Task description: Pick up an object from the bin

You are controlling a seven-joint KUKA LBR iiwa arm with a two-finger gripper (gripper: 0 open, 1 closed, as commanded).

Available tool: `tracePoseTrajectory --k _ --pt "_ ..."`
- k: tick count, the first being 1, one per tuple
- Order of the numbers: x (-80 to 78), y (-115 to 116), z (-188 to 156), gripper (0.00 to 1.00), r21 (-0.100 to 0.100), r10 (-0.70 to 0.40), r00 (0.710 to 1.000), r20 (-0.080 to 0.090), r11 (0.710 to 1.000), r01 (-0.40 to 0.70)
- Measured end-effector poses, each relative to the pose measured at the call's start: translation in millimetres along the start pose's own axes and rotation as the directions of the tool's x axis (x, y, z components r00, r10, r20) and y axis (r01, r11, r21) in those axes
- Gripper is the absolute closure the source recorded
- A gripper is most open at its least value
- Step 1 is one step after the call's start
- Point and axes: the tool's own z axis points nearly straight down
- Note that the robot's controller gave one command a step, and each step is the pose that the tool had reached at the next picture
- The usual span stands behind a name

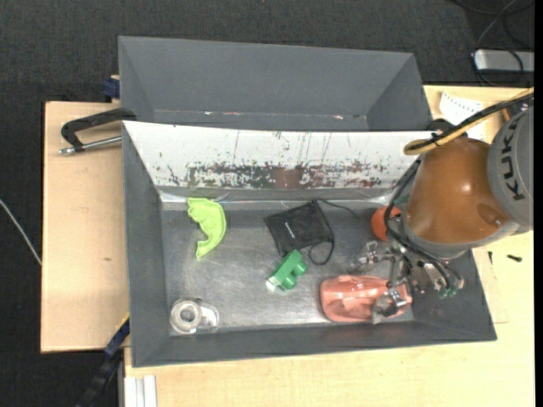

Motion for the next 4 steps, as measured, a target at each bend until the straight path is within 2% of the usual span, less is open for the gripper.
tracePoseTrajectory --k 4 --pt "0.1 0.7 1.4 1.00 0.000 0.000 1.000 0.000 1.000 0.000"
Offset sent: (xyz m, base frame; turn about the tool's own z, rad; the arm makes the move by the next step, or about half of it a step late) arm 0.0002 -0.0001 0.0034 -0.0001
